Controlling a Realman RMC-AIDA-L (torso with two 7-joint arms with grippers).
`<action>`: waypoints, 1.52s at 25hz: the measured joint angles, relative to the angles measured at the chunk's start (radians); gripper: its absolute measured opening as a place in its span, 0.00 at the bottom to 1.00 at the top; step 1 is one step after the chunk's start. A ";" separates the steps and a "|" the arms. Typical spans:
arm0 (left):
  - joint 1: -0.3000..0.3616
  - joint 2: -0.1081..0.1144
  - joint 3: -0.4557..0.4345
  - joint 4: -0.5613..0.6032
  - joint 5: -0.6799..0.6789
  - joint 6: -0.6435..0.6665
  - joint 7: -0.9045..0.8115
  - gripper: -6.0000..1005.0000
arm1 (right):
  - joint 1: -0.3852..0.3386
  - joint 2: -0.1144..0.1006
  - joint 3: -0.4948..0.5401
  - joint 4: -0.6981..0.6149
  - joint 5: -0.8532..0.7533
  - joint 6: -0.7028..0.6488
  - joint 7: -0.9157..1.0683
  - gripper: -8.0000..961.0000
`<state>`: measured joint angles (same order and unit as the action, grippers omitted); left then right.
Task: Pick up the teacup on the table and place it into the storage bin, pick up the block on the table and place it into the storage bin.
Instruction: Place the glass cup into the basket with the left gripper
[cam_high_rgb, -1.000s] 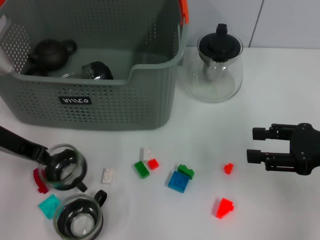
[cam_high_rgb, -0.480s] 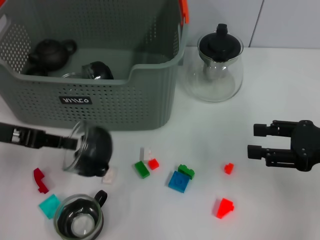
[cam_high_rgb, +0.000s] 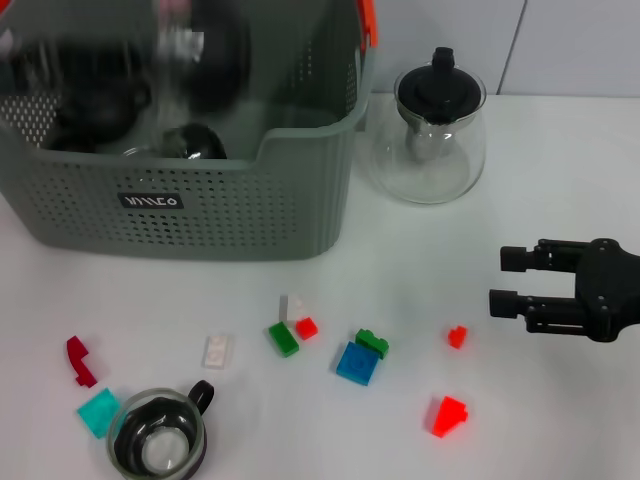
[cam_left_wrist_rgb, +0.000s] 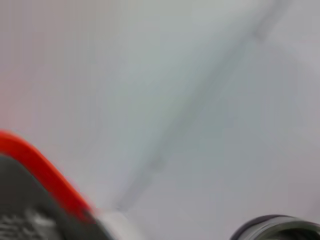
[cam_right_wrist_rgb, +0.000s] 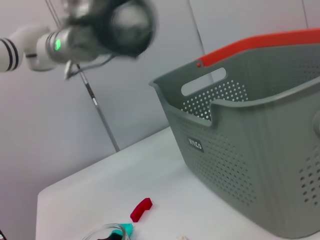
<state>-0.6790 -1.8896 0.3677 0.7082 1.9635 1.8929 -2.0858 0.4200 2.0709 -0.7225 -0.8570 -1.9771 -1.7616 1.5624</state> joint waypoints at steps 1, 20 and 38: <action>-0.012 0.005 0.017 0.018 0.003 -0.055 -0.021 0.10 | 0.000 0.000 0.001 0.001 0.000 0.000 -0.001 0.76; -0.240 -0.087 0.572 0.181 0.737 -0.807 -0.371 0.15 | 0.006 0.004 0.003 0.014 0.000 -0.001 -0.005 0.76; -0.189 -0.194 0.555 0.328 0.802 -0.849 -0.372 0.20 | 0.005 -0.002 0.025 0.040 0.000 -0.004 -0.006 0.76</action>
<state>-0.8683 -2.0836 0.9223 1.0358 2.7658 1.0439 -2.4583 0.4255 2.0693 -0.6980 -0.8171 -1.9771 -1.7652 1.5569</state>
